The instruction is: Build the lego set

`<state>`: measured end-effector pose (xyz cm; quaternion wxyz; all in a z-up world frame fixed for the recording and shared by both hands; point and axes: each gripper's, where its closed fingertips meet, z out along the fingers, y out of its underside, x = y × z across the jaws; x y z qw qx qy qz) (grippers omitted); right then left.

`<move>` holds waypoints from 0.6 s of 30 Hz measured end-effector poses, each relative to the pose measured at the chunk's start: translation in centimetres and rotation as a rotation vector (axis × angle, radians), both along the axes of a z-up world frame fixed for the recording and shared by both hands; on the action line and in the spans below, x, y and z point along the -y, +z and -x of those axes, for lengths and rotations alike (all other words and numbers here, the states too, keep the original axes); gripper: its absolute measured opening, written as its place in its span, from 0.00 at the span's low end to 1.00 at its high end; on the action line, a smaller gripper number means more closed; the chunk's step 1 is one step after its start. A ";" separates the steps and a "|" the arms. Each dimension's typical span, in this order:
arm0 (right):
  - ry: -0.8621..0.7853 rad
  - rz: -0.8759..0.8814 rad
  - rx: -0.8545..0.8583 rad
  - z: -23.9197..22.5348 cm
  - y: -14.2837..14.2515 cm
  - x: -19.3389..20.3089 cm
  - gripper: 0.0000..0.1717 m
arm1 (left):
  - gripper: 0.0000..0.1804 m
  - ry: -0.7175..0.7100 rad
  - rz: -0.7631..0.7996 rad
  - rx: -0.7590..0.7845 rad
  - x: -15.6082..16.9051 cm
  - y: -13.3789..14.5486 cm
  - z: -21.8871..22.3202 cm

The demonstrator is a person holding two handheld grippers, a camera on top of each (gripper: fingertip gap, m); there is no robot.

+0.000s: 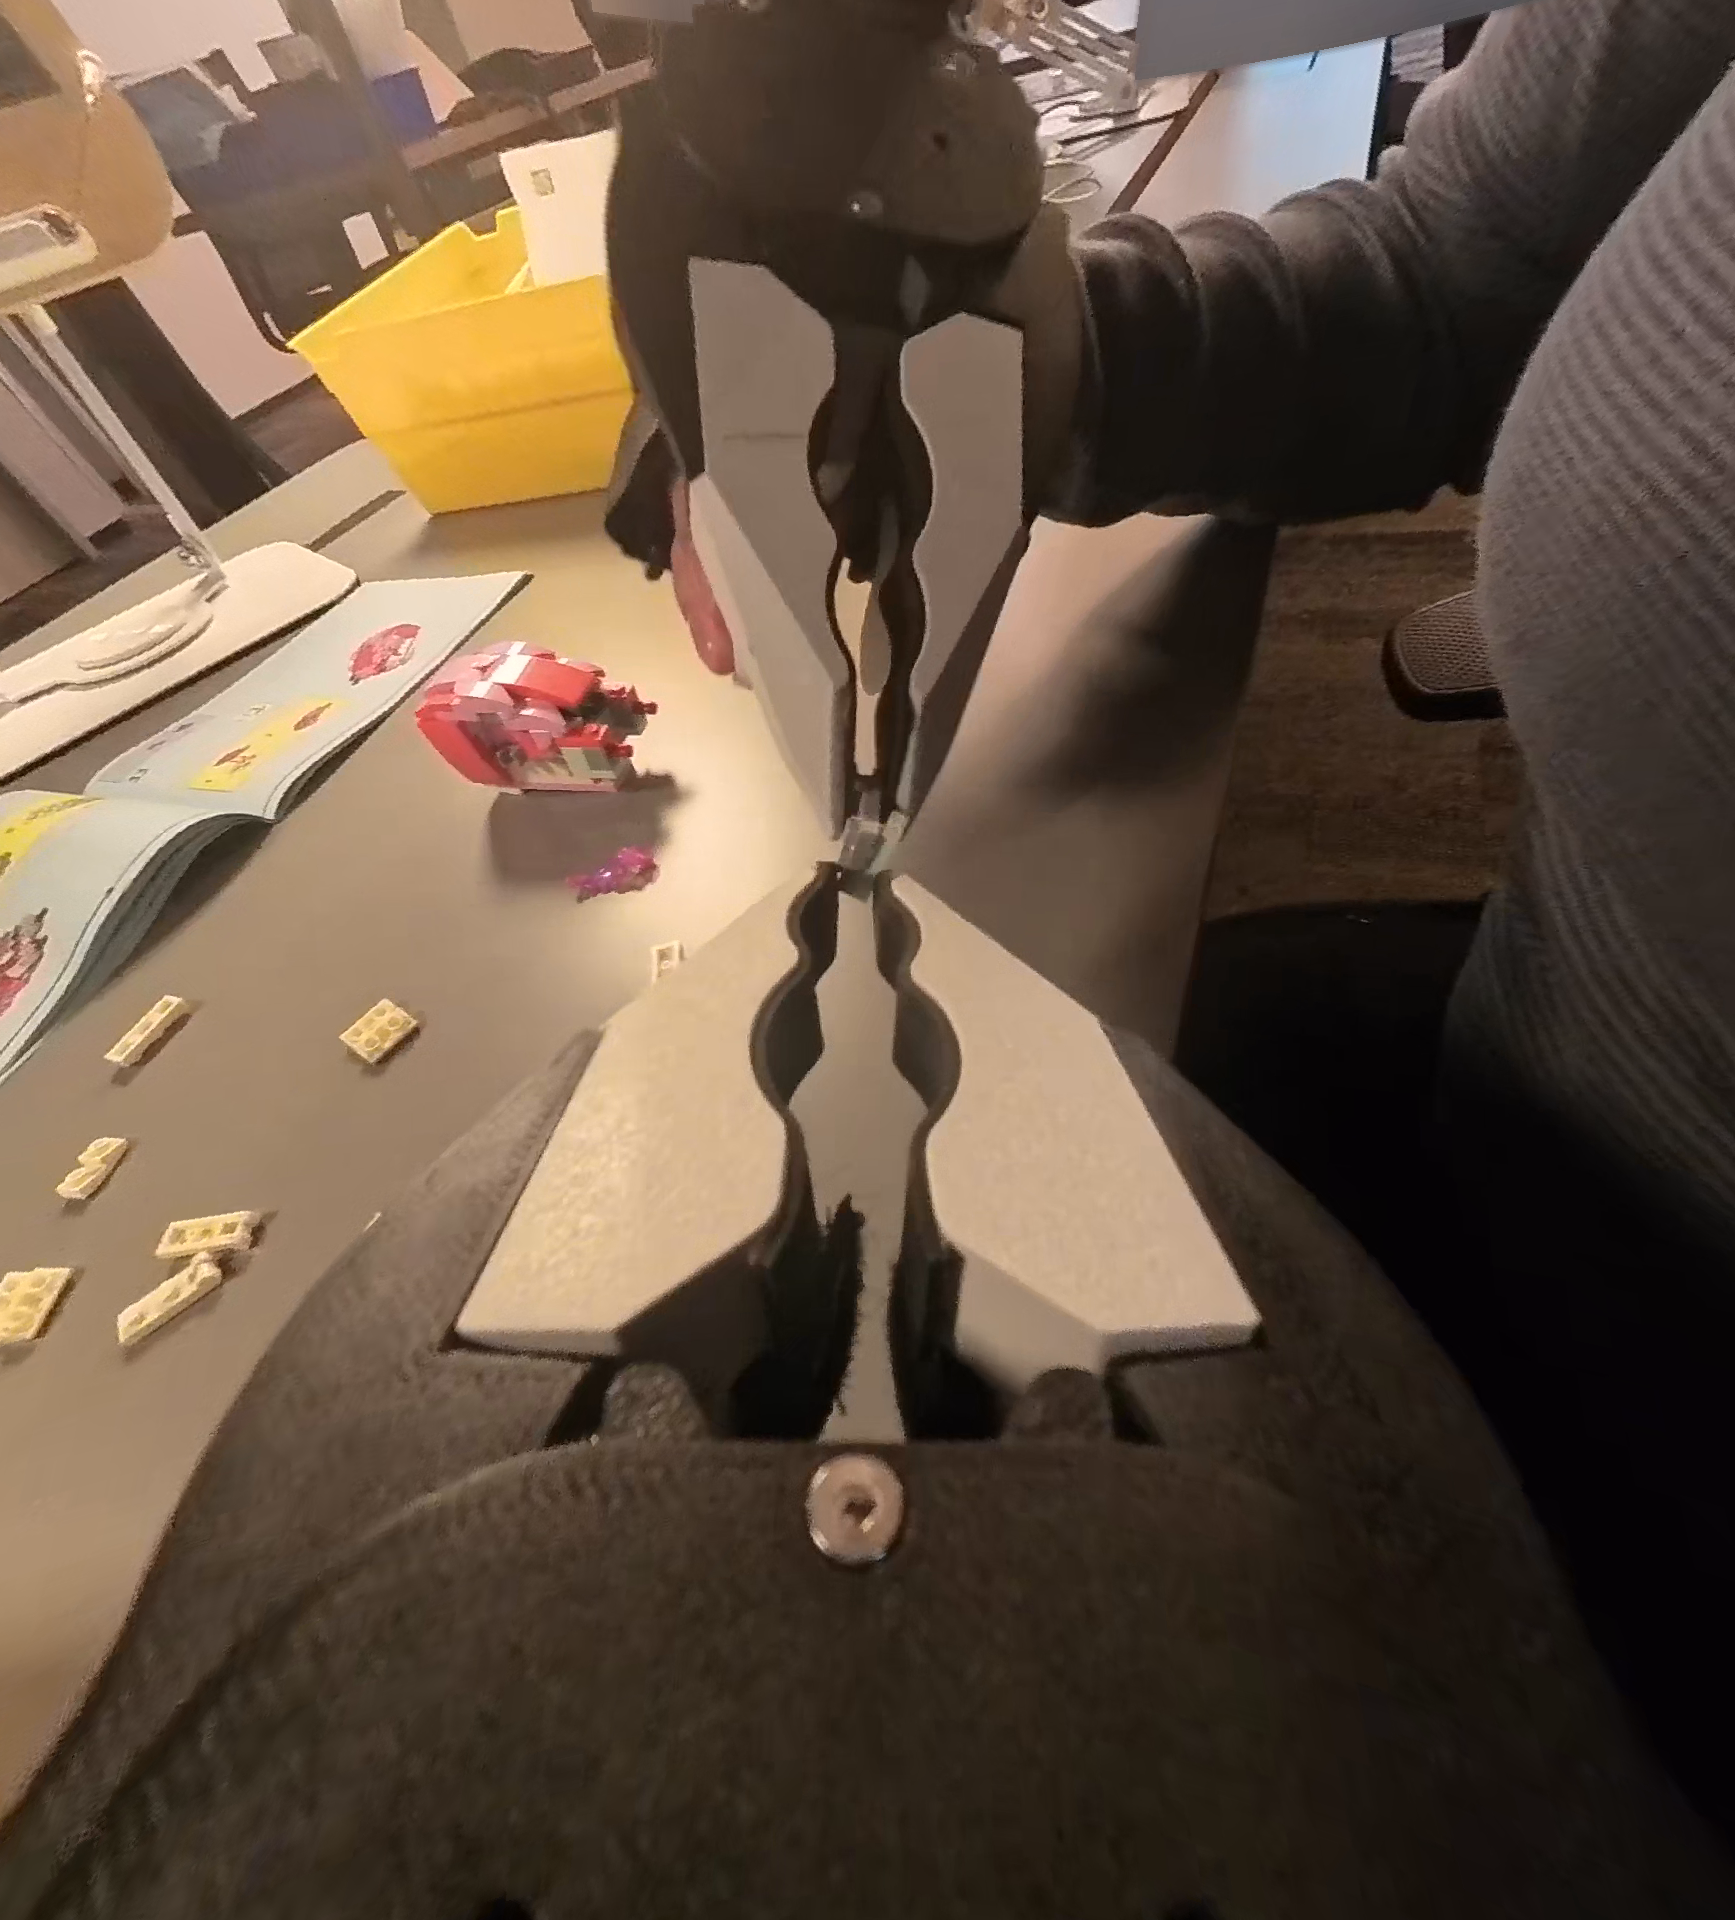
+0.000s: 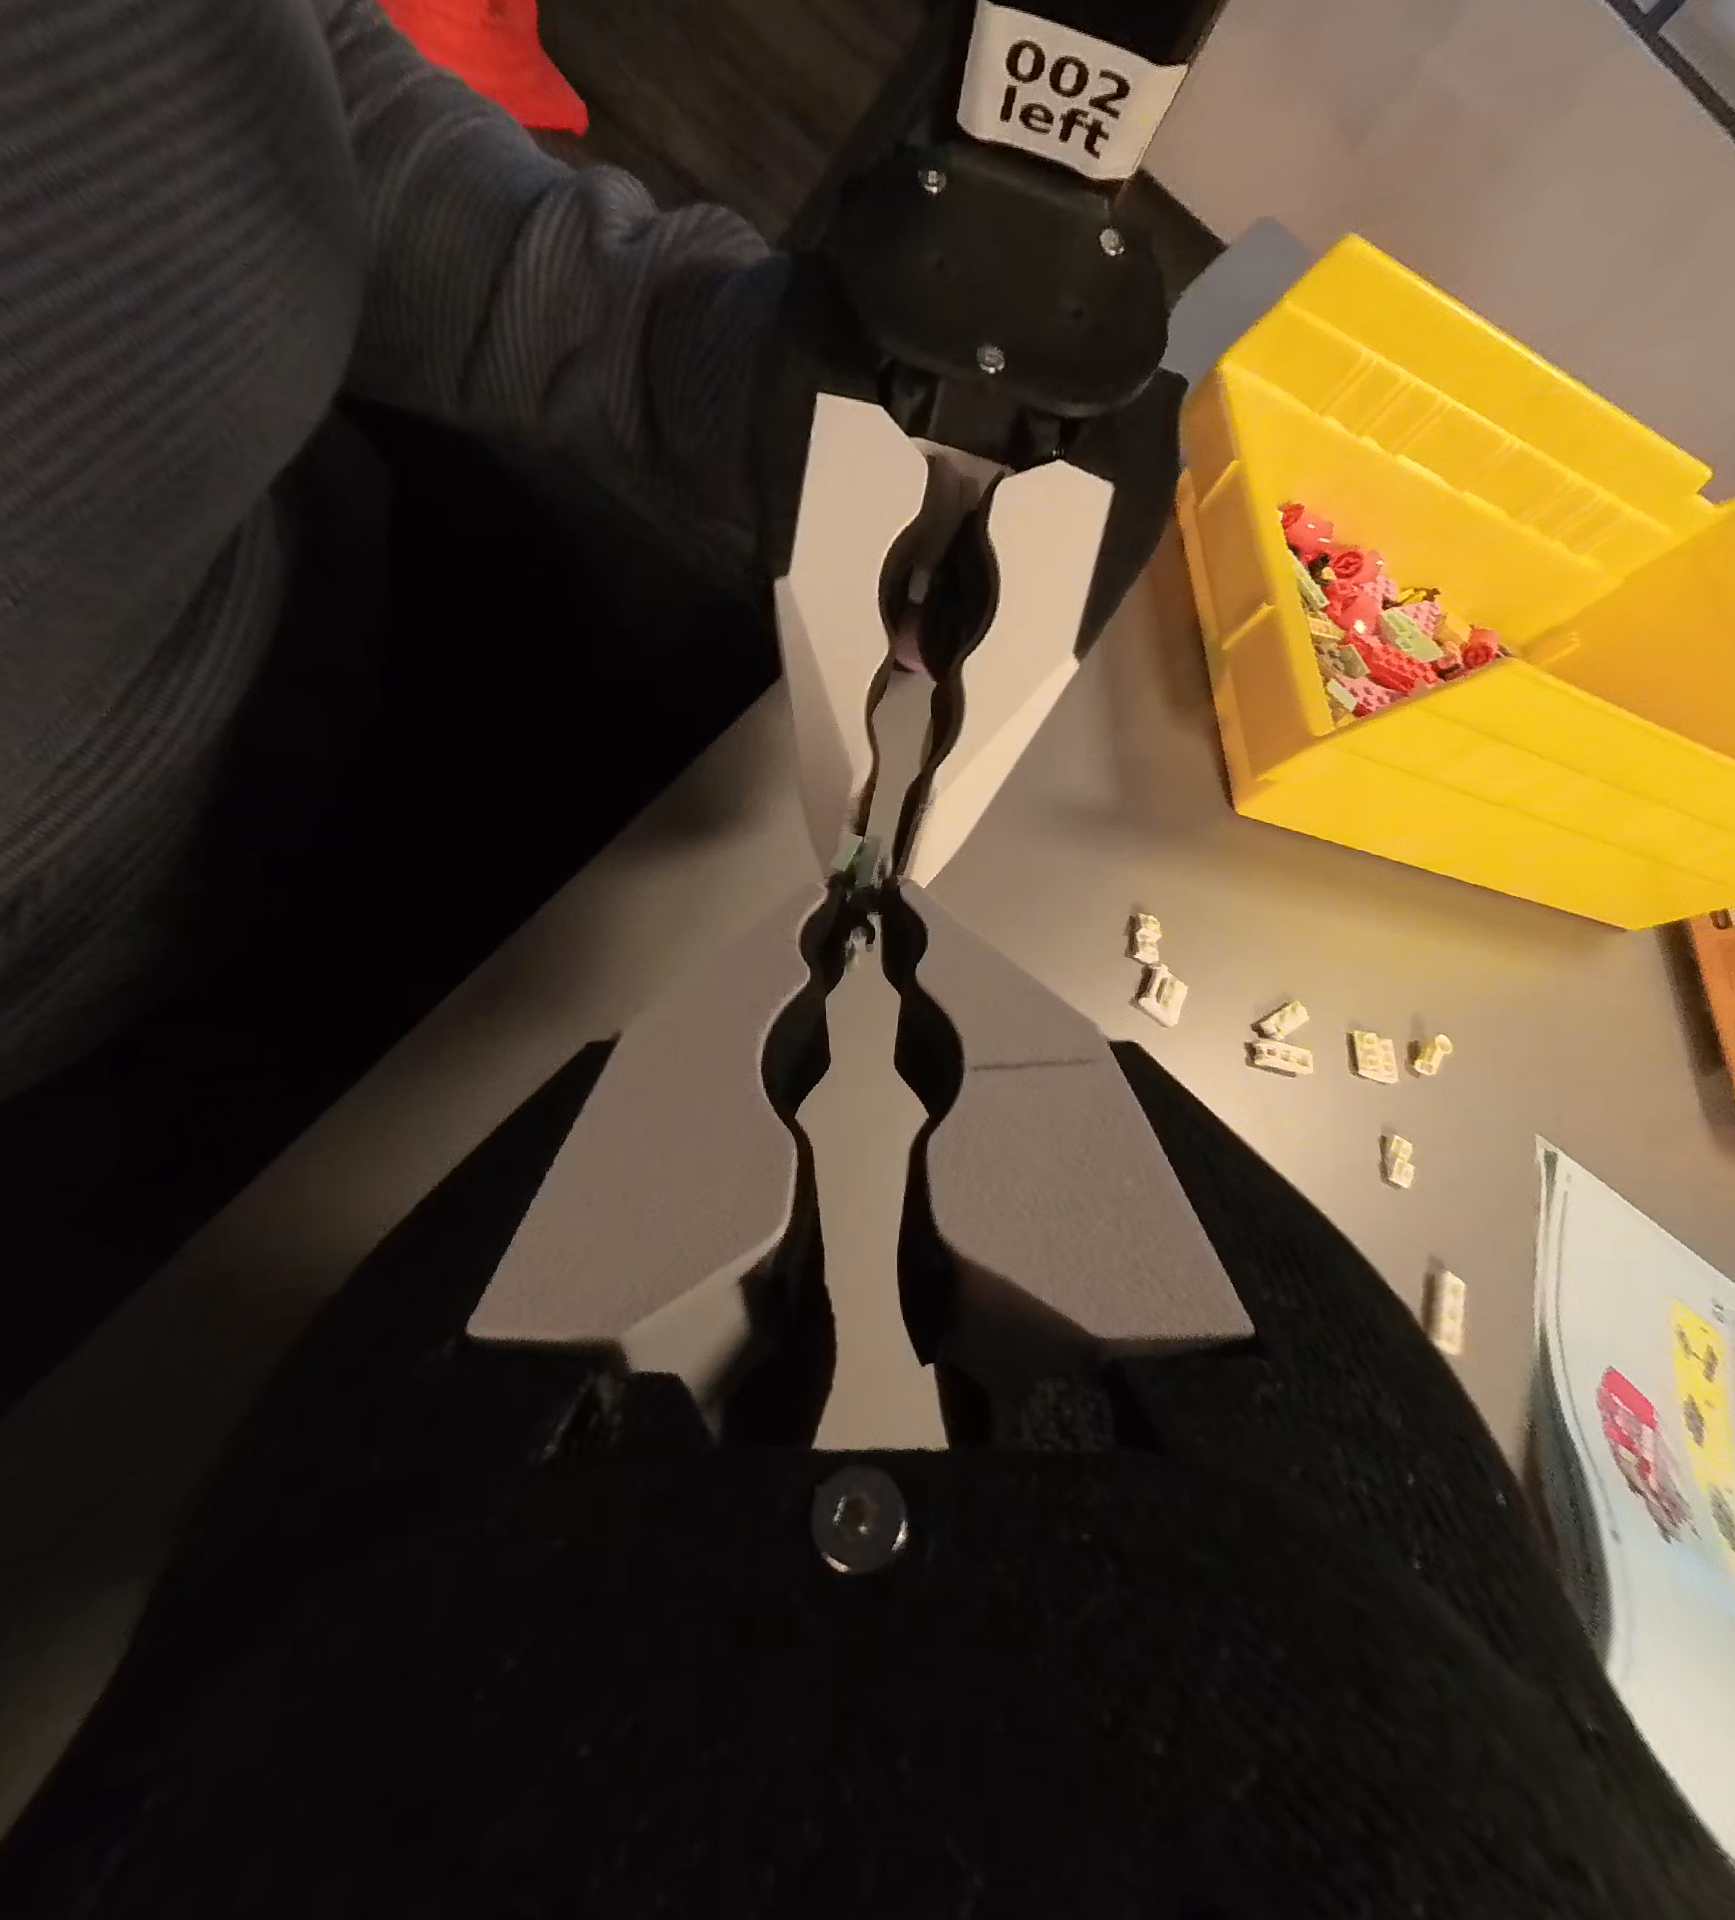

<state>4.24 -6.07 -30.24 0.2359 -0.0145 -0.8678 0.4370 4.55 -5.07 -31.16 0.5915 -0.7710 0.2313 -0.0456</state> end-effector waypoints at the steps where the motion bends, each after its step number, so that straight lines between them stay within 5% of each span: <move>1: -0.010 -0.004 -0.012 0.1 0.1 -0.1 0.02 | 0.03 0.008 -0.003 0.003 0.0 0.0 0.1; 18: -0.120 -0.014 -0.068 1.5 0.3 -0.4 0.08 | 0.03 0.112 -0.010 0.054 -0.5 0.5 1.7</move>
